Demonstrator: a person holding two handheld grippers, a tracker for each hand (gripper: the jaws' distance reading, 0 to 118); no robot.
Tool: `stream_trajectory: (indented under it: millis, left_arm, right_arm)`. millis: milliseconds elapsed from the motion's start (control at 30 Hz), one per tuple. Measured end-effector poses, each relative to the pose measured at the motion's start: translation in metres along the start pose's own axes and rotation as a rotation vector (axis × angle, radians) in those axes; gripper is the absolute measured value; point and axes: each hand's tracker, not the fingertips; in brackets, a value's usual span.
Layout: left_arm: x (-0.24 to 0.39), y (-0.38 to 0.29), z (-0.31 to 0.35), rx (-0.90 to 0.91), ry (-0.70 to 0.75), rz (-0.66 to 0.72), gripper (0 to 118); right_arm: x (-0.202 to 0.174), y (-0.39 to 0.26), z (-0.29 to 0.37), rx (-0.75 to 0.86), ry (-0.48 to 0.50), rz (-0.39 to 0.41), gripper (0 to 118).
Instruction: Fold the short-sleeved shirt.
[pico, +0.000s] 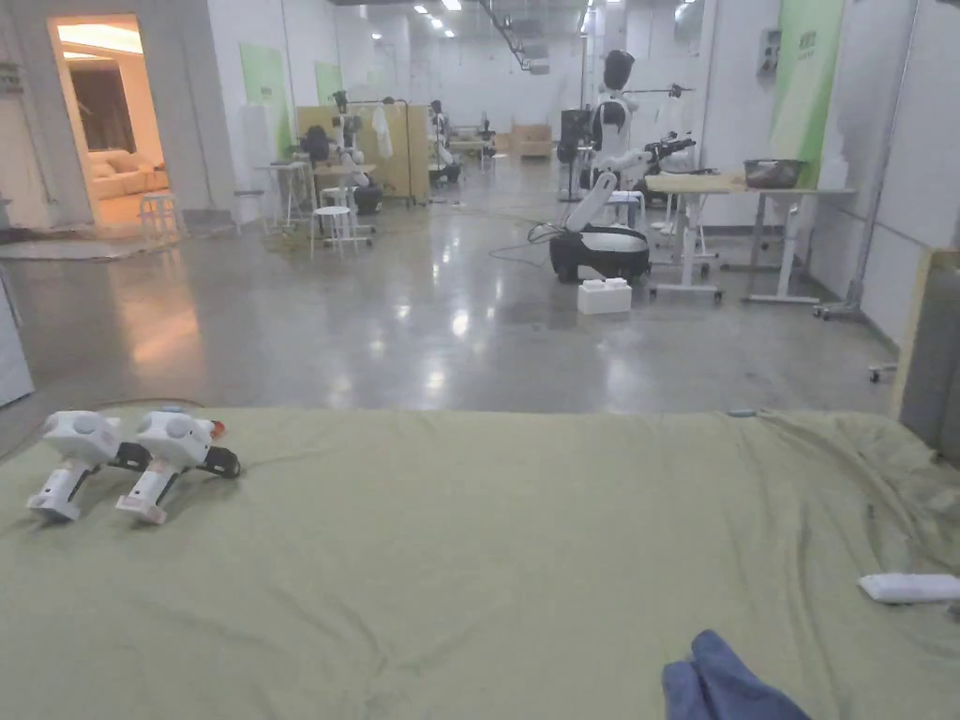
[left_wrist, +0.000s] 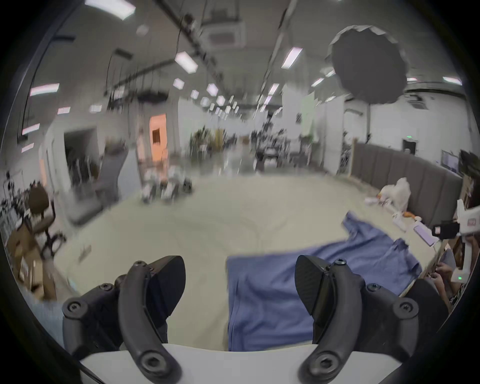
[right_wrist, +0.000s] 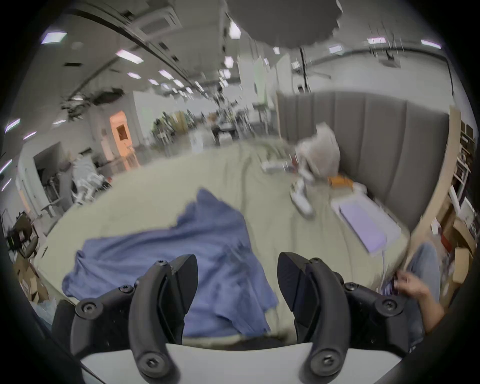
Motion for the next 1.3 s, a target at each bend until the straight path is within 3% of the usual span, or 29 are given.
stream_trajectory:
  millis: [133,200,300,400,433,500,867,1033,1067,1100,1167,1200,1300]
  left_arm:
    - [0.03,0.046,0.043,0.204,-0.007,-0.062,88]
    - [0.04,0.058,0.062,0.305,0.004,-0.062,81]
    - [0.048,0.067,0.076,0.312,0.029,-0.033,65]
    - [0.048,0.07,0.086,0.316,0.008,-0.007,35]
    - [0.047,0.071,0.087,0.316,0.002,-0.004,19]
    - [0.046,0.071,0.092,0.326,-0.009,0.004,0]
    - [0.038,0.077,0.078,0.255,-0.006,0.049,0]
    - [0.015,0.056,0.013,0.022,-0.009,0.088,0]
    - [0.007,0.046,-0.011,-0.062,-0.021,0.119,4]
    - [0.001,0.036,-0.035,-0.138,-0.035,0.153,16]
    - [-0.013,0.016,-0.083,-0.265,-0.096,0.205,61]
    - [-0.018,0.004,-0.11,-0.317,-0.092,0.215,70]
    - [-0.025,-0.02,-0.184,-0.422,-0.086,0.188,71]
  right_arm:
    - [-0.032,0.04,0.041,0.224,0.071,0.075,68]
    - [-0.045,0.053,0.052,0.272,0.082,0.093,67]
    - [-0.057,0.061,0.065,0.313,0.095,0.11,62]
    - [-0.065,0.064,0.078,0.378,0.138,0.103,29]
    - [-0.067,0.064,0.082,0.39,0.134,0.106,13]
    - [-0.07,0.064,0.085,0.408,0.118,0.116,1]
    - [-0.079,0.062,0.076,0.383,0.186,0.141,0]
    - [-0.08,0.051,0.054,0.275,0.233,0.144,0]
    - [-0.078,0.046,0.048,0.247,0.247,0.119,0]
    - [-0.076,0.04,0.043,0.226,0.249,0.1,0]
    - [-0.07,0.03,0.033,0.169,0.244,0.072,0]
    - [-0.067,0.025,0.027,0.141,0.233,0.06,0]
    - [-0.056,0.012,0.009,0.071,0.213,0.039,0]
